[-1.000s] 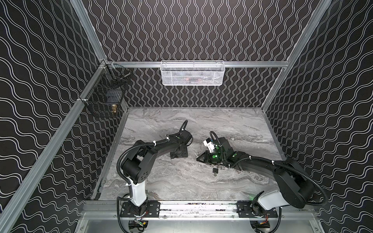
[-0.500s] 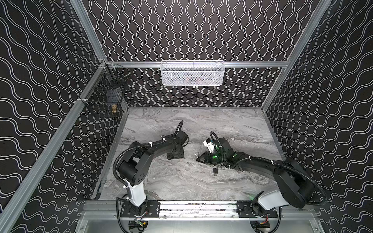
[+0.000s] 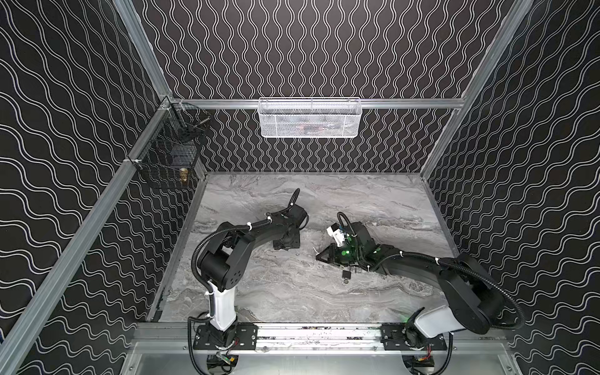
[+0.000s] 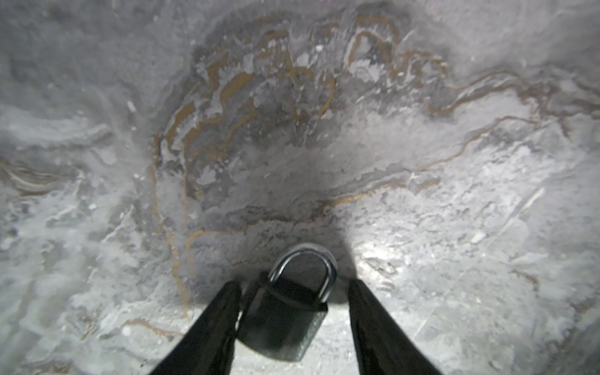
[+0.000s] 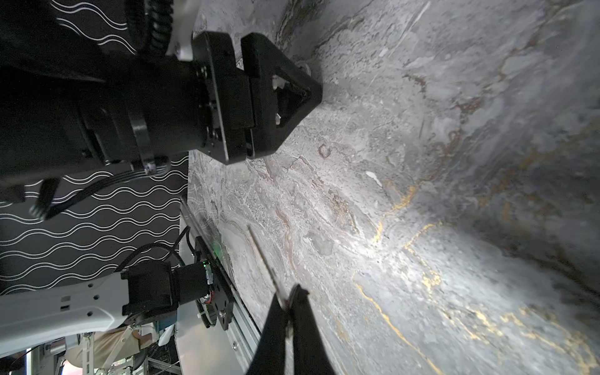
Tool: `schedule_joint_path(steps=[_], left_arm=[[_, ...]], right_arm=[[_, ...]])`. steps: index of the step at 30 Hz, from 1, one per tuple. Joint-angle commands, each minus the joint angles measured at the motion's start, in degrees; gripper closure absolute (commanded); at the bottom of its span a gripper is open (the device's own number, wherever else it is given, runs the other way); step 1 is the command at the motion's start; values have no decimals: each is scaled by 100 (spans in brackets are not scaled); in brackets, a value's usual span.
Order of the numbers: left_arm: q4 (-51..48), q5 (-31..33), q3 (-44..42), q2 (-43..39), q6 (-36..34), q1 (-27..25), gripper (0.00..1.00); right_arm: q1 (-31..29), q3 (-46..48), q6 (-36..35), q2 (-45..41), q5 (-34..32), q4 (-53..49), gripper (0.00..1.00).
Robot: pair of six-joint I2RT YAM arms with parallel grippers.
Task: Unlock with the key
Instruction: 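Close the left gripper on the black padlock body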
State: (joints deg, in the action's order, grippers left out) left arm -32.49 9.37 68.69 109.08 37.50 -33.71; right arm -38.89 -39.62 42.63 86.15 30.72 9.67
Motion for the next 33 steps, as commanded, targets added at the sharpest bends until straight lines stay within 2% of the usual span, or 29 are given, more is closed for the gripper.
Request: schedule_joint_path(steps=[1,8,12,18,24,33], left_arm=[[-125,-435,-145,112,-53,-8,45],[-336,-275,-233,43,-23,-85,50],[-389,-424,-220,-8,-93,-110,52],[-457,-680,-106,41,-157,-173,52],[-614,-490,-44,87,-129,-201,51],[-408,-559,-70,235,26,-133,53]], right_arm=[[-4,-64,8,34,-13,62,100],[-4,-137,17,165,46,105,100],[-3,-160,18,212,58,104,100],[-3,-161,26,240,48,116,100],[-2,-134,44,236,53,141,100],[1,-108,52,227,56,157,100]])
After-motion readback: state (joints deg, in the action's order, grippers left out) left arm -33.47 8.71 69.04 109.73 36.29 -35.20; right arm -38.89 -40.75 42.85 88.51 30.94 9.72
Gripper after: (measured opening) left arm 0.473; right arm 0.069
